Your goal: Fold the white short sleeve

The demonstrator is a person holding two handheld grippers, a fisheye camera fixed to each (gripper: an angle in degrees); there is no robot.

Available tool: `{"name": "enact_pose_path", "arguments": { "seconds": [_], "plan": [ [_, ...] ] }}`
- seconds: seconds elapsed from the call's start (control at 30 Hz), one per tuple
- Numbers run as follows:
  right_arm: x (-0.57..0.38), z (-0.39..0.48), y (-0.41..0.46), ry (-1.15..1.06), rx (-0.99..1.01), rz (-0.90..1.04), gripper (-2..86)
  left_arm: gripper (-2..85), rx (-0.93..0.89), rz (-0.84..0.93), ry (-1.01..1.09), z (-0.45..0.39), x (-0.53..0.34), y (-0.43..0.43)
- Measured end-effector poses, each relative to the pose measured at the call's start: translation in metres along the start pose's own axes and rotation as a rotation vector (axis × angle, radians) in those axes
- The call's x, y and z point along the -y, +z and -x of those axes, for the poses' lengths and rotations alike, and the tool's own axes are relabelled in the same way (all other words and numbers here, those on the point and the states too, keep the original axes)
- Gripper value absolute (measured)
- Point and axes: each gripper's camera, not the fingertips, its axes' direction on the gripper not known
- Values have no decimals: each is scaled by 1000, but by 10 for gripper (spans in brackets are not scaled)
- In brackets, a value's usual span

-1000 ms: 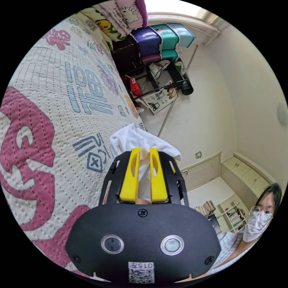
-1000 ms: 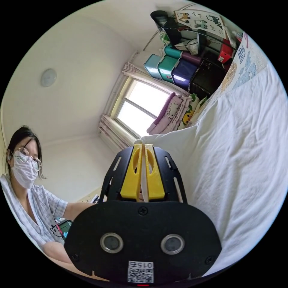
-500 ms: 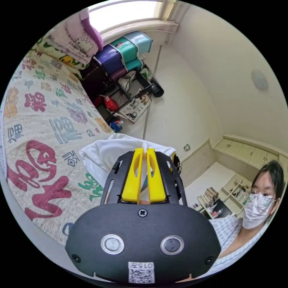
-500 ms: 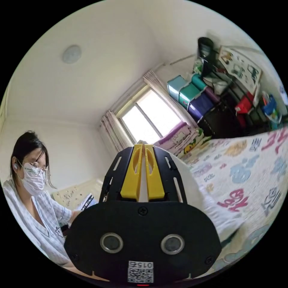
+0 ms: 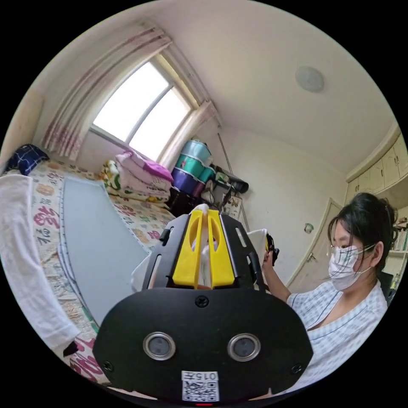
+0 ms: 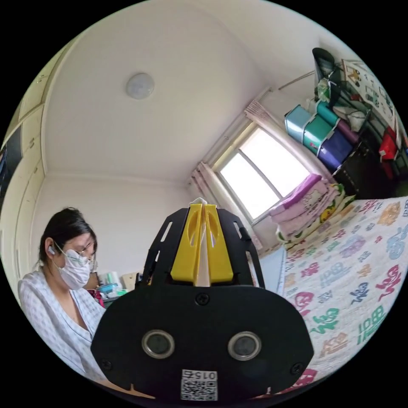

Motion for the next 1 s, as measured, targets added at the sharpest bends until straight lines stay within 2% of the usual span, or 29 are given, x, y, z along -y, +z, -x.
{"name": "enact_pose_path", "arguments": {
  "seconds": [0.1,0.17,0.23,0.4,0.53,0.67,0.8,1.0],
  "plan": [
    [-45,2,35,37,2,49,-9,-3,108,-105,-10,3,-21,-85],
    [-76,-5,65,62,-48,143,-9,-3,171,-86,-68,19,-39,-109],
    [-111,-17,92,113,-73,211,-9,-3,182,-42,-122,37,-57,-120],
    [-194,-40,131,187,-60,223,-9,-3,144,-91,-98,48,-79,-153],
    [-225,-34,148,131,-72,245,-8,-3,97,43,-50,41,-66,-137],
    [-253,-29,155,75,-78,221,-9,-3,-77,92,-20,30,-50,-90],
    [-243,-50,147,72,-317,151,-8,-3,-229,60,-28,20,-43,-52],
    [-192,-73,137,-144,-600,0,-8,-2,-231,119,-63,26,-64,-27]
  ]
}}
